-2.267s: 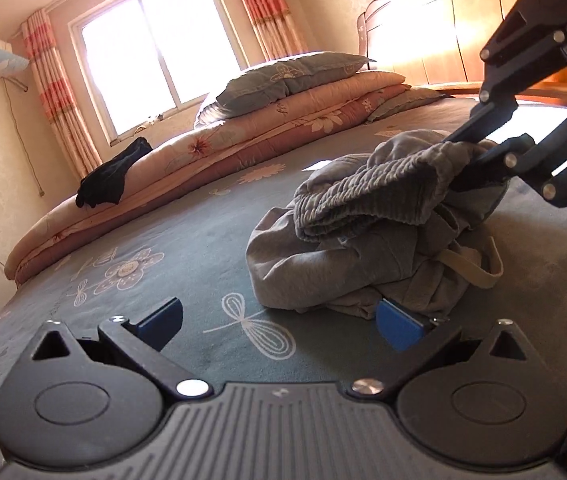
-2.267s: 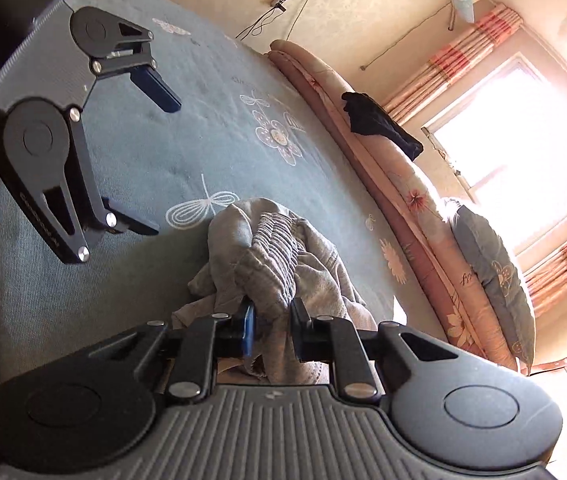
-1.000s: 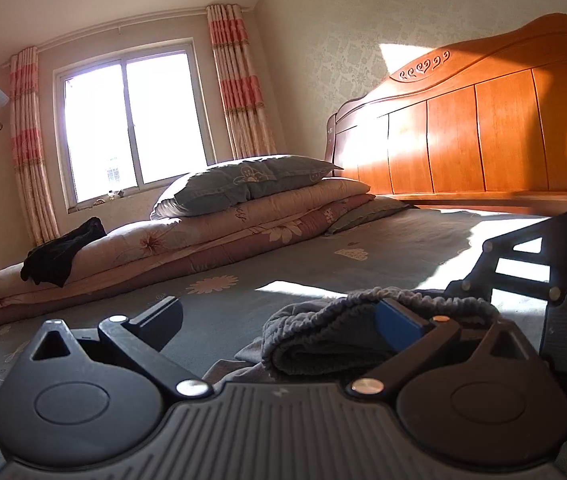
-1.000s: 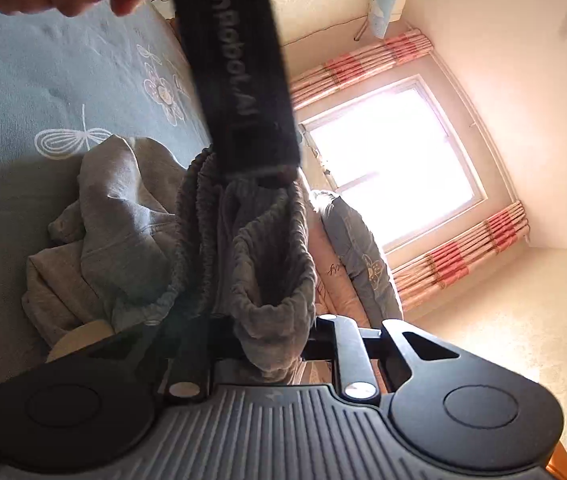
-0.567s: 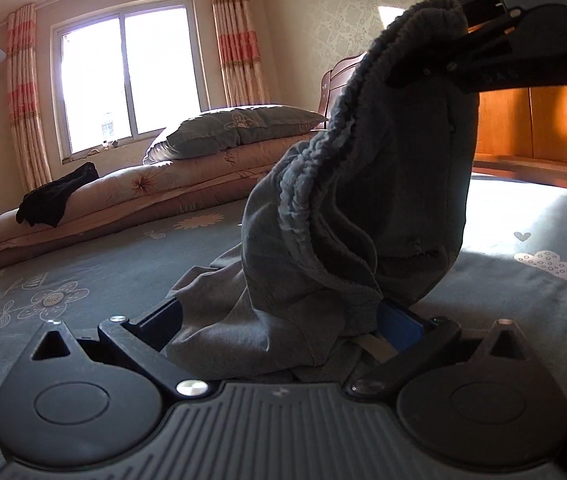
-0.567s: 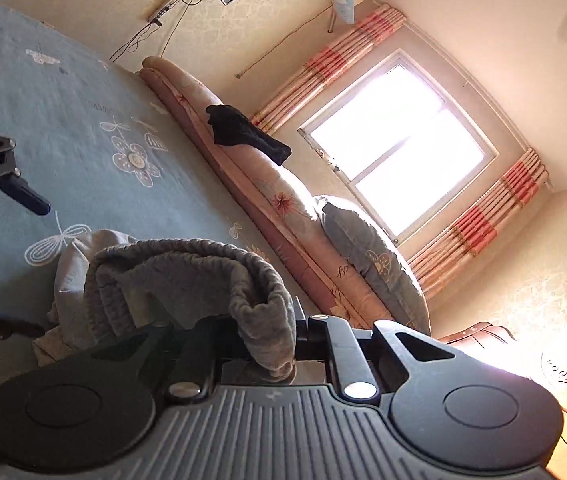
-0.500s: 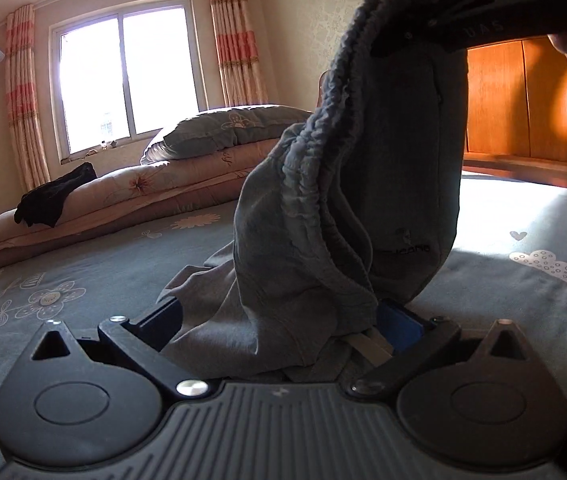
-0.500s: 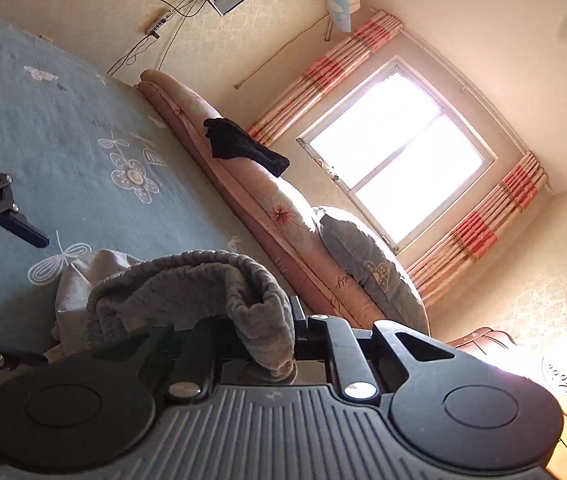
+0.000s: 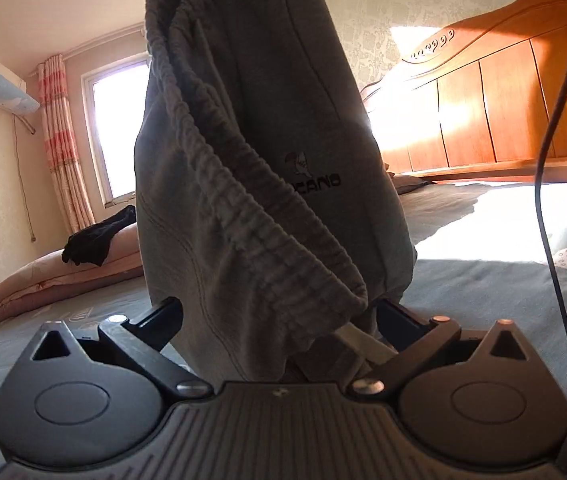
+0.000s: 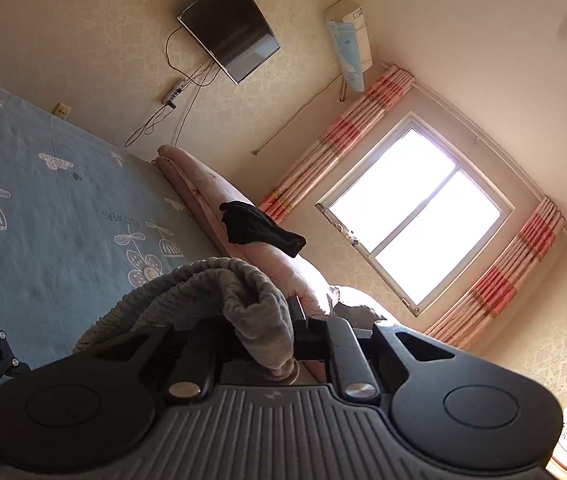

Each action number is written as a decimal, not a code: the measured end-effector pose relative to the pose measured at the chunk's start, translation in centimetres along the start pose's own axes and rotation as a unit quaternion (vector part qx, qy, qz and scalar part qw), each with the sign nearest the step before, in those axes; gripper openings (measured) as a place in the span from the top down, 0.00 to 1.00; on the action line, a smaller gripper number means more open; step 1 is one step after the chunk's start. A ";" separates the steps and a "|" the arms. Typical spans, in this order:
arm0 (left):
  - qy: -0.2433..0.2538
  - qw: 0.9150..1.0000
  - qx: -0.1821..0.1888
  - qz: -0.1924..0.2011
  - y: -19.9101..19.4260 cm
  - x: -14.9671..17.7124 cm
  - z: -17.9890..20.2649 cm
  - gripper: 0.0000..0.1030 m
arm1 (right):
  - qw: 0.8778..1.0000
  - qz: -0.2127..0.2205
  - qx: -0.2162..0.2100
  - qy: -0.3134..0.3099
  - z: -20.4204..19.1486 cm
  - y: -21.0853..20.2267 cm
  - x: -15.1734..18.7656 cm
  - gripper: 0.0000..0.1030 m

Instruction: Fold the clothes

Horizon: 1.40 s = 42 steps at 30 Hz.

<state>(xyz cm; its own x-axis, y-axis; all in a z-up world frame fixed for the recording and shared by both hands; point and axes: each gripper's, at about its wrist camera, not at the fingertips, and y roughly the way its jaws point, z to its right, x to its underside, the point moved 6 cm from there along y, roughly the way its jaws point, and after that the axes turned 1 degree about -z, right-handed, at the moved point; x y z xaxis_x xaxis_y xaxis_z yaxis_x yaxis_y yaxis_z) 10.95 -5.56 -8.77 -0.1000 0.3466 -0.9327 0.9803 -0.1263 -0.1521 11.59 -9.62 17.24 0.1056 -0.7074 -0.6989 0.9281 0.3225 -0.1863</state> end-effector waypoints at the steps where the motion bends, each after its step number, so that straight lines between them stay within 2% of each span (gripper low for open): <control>1: 0.017 0.999 -0.026 0.009 0.0 0.3 0.1 0.01 | 1.000 0.004 -0.004 0.004 0.1 -0.1 -0.6 0.85; 4: 0.053 0.995 -0.075 0.025 0.8 0.9 0.7 0.00 | 1.000 0.010 -0.016 0.006 -0.3 -0.3 -2.1 0.85; 7: 0.072 0.991 -0.108 0.038 2.0 0.9 1.7 0.00 | 1.000 0.012 -0.021 0.000 -0.7 -0.5 -3.2 0.85; 11: 0.053 0.984 -0.157 0.061 1.9 0.3 1.2 0.00 | 1.000 0.014 -0.010 -0.002 -0.4 -0.9 -3.5 0.85; 14: 0.021 0.979 -0.186 0.078 0.2 -0.4 -0.9 0.00 | 1.000 0.004 -0.001 0.002 0.3 -1.1 -2.5 0.85; 17: 0.014 0.971 -0.214 0.106 -1.7 -0.9 -3.1 0.00 | 1.000 -0.006 0.013 0.007 1.1 -1.2 -1.5 0.85; 19: 0.014 0.965 -0.236 0.111 -2.5 -1.0 -4.4 0.00 | 1.000 -0.010 0.019 0.016 1.7 -1.1 -0.8 0.85; 21: -0.001 0.964 -0.243 0.109 -3.0 -0.9 -5.4 0.00 | 0.999 -0.013 0.019 0.026 2.1 -1.0 -0.2 0.85; 25: -0.034 0.964 -0.246 0.096 -3.5 -0.9 -6.7 0.02 | 0.999 -0.019 0.020 0.032 2.2 -0.6 0.5 0.85; 26: -0.039 0.966 -0.238 0.098 -3.7 -1.0 -6.8 0.08 | 0.999 -0.020 0.021 0.032 2.1 -0.5 0.7 0.85; 27: -0.042 0.968 -0.226 0.097 -3.9 -1.1 -6.9 0.21 | 0.999 -0.021 0.021 0.030 2.0 -0.4 0.9 0.85; 28: -0.043 0.974 -0.205 0.091 -3.8 -1.2 -6.9 0.30 | 0.999 -0.023 0.022 0.028 2.0 -0.3 1.0 0.85; 30: -0.046 0.982 -0.164 0.076 -3.6 -1.5 -6.9 0.63 | 0.999 -0.028 0.020 0.027 1.9 -0.1 1.4 0.85; 32: -0.054 0.987 -0.137 0.062 -3.5 -1.6 -7.2 0.73 | 0.999 -0.032 0.019 0.030 2.0 0.0 1.7 0.85; 37: -0.112 0.990 -0.086 0.028 -3.6 -2.2 -10.2 0.81 | 0.998 -0.046 0.013 0.038 1.9 0.2 3.2 0.84; 42: -0.114 0.987 -0.111 0.023 -3.2 -3.4 -14.0 0.81 | 0.995 -0.070 -0.028 0.065 1.5 -0.1 5.6 0.85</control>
<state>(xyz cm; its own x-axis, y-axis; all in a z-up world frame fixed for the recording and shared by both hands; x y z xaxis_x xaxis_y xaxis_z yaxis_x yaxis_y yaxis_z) 10.51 6.69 -0.51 -0.0646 0.1236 -0.9902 0.9954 0.0788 -0.0551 12.66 -14.53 14.42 -0.0737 -0.6620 -0.7459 0.9090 0.2629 -0.3232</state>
